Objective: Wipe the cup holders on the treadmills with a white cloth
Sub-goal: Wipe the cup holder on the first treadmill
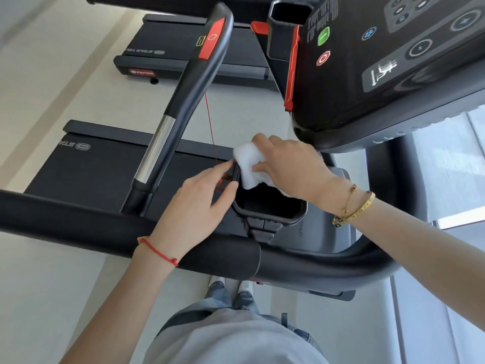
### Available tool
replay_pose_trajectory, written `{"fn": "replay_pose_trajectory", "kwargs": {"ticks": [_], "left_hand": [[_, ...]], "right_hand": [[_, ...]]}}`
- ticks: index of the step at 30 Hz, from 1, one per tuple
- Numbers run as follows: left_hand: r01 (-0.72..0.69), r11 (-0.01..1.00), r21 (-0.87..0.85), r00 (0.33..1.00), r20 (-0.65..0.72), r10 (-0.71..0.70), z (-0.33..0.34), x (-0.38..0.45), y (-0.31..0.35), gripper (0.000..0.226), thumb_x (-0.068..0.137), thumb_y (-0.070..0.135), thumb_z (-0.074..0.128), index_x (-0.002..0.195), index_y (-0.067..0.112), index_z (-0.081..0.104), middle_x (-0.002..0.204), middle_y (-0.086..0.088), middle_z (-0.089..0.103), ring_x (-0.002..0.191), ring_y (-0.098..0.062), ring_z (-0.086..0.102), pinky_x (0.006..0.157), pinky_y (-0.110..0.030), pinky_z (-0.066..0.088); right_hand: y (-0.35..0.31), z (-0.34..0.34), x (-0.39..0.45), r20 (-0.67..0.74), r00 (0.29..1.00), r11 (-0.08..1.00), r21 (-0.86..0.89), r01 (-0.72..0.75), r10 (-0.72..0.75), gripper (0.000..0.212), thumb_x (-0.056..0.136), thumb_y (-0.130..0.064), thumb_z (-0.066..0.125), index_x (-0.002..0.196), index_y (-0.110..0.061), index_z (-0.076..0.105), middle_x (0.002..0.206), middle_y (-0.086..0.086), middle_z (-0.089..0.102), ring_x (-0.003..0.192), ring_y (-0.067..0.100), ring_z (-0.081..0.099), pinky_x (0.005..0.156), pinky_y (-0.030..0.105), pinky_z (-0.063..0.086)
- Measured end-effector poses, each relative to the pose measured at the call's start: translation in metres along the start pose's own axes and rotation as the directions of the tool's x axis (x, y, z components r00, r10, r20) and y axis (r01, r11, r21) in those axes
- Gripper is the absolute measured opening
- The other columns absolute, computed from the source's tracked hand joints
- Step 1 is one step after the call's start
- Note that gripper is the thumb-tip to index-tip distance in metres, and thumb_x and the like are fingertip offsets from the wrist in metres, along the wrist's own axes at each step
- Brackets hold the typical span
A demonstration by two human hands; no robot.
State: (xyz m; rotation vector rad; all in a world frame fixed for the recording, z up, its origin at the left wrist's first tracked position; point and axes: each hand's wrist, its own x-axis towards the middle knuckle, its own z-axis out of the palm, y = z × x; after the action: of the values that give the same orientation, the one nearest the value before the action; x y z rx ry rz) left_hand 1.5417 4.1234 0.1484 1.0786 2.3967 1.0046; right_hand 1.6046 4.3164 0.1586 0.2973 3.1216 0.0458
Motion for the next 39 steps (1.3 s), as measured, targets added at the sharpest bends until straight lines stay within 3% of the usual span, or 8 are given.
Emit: {"fn": "replay_pose_trajectory", "kwargs": {"ticks": [4, 11, 20, 24, 28, 31, 33, 39], "left_hand": [[-0.022, 1.000, 0.007, 0.998, 0.067, 0.022, -0.001, 0.006, -0.001, 0.050, 0.101, 0.038, 0.045, 0.150, 0.035, 0.038, 0.125, 0.019, 0.058, 0.101, 0.005, 0.058, 0.092, -0.029, 0.051], [-0.070, 0.996, 0.062, 0.987, 0.148, 0.060, -0.004, 0.026, -0.005, 0.055, 0.101, 0.042, 0.043, 0.154, 0.029, 0.031, 0.146, 0.008, 0.050, 0.126, -0.012, 0.054, 0.106, -0.039, 0.046], [-0.129, 0.989, 0.068, 0.973, 0.203, 0.113, -0.008, 0.041, -0.004, 0.049, 0.097, 0.042, 0.046, 0.145, 0.033, 0.041, 0.127, 0.010, 0.058, 0.114, -0.010, 0.056, 0.100, -0.038, 0.049], [-0.136, 0.989, 0.057, 0.971, 0.205, 0.122, -0.011, 0.045, -0.004, 0.045, 0.095, 0.042, 0.049, 0.139, 0.035, 0.047, 0.119, 0.017, 0.058, 0.109, -0.002, 0.055, 0.099, -0.034, 0.049], [-0.146, 0.988, 0.051, 0.968, 0.212, 0.132, -0.012, 0.054, -0.005, 0.044, 0.095, 0.044, 0.047, 0.137, 0.031, 0.051, 0.123, 0.016, 0.059, 0.109, -0.001, 0.056, 0.098, -0.035, 0.050], [-0.155, 0.987, 0.033, 0.964, 0.224, 0.144, -0.014, 0.060, -0.004, 0.041, 0.095, 0.042, 0.048, 0.134, 0.029, 0.055, 0.119, 0.016, 0.061, 0.106, 0.000, 0.056, 0.096, -0.034, 0.051], [-0.153, 0.988, 0.012, 0.962, 0.230, 0.146, -0.014, 0.063, -0.004, 0.040, 0.095, 0.041, 0.048, 0.132, 0.028, 0.057, 0.116, 0.016, 0.062, 0.104, 0.001, 0.057, 0.096, -0.031, 0.051], [-0.109, 0.992, -0.059, 0.968, 0.222, 0.119, -0.009, 0.062, -0.007, 0.037, 0.096, 0.038, 0.048, 0.131, 0.029, 0.056, 0.113, 0.016, 0.066, 0.106, 0.002, 0.059, 0.096, -0.029, 0.051]], "right_hand": [[0.000, 0.000, -0.029, -0.053, 0.984, 0.984, 0.064, -0.166, 0.170, 0.042, 0.099, -0.032, 0.048, 0.132, -0.007, 0.041, 0.113, 0.016, 0.053, 0.092, 0.038, 0.060, 0.068, 0.039, 0.045], [0.002, -0.004, -0.034, 0.176, 0.903, 0.775, 0.465, -0.427, 0.392, 0.046, 0.100, -0.028, 0.047, 0.141, -0.013, 0.033, 0.125, 0.018, 0.053, 0.108, 0.040, 0.054, 0.077, 0.034, 0.035], [-0.010, 0.000, -0.068, 0.092, 0.863, 0.613, 0.667, -0.425, 0.497, 0.044, 0.098, -0.025, 0.049, 0.140, -0.020, 0.034, 0.118, 0.009, 0.055, 0.097, 0.029, 0.053, 0.073, 0.033, 0.038], [-0.003, -0.009, -0.078, 0.048, 0.864, 0.686, 0.587, -0.430, 0.501, 0.041, 0.099, -0.027, 0.049, 0.138, -0.018, 0.040, 0.104, 0.000, 0.053, 0.083, 0.019, 0.048, 0.063, 0.025, 0.031], [-0.003, -0.016, -0.086, -0.121, 0.916, 0.867, 0.391, -0.310, 0.382, 0.036, 0.100, -0.028, 0.043, 0.130, -0.010, 0.054, 0.124, 0.006, 0.058, 0.095, 0.028, 0.060, 0.074, 0.021, 0.039], [0.008, -0.013, -0.085, -0.185, 0.975, 0.963, 0.260, -0.076, 0.127, 0.040, 0.099, -0.029, 0.046, 0.129, -0.005, 0.058, 0.131, 0.009, 0.057, 0.125, 0.027, 0.051, 0.105, 0.034, 0.042], [0.017, -0.015, -0.080, -0.142, 0.990, 0.967, 0.249, 0.055, -0.019, 0.040, 0.100, -0.029, 0.049, 0.130, -0.003, 0.058, 0.133, 0.009, 0.056, 0.133, 0.029, 0.044, 0.110, 0.044, 0.039], [0.030, -0.022, -0.066, 0.047, 0.957, 0.920, 0.294, 0.261, -0.286, 0.037, 0.100, -0.032, 0.046, 0.121, -0.008, 0.065, 0.124, 0.004, 0.064, 0.126, 0.024, 0.051, 0.109, 0.034, 0.038]]}}
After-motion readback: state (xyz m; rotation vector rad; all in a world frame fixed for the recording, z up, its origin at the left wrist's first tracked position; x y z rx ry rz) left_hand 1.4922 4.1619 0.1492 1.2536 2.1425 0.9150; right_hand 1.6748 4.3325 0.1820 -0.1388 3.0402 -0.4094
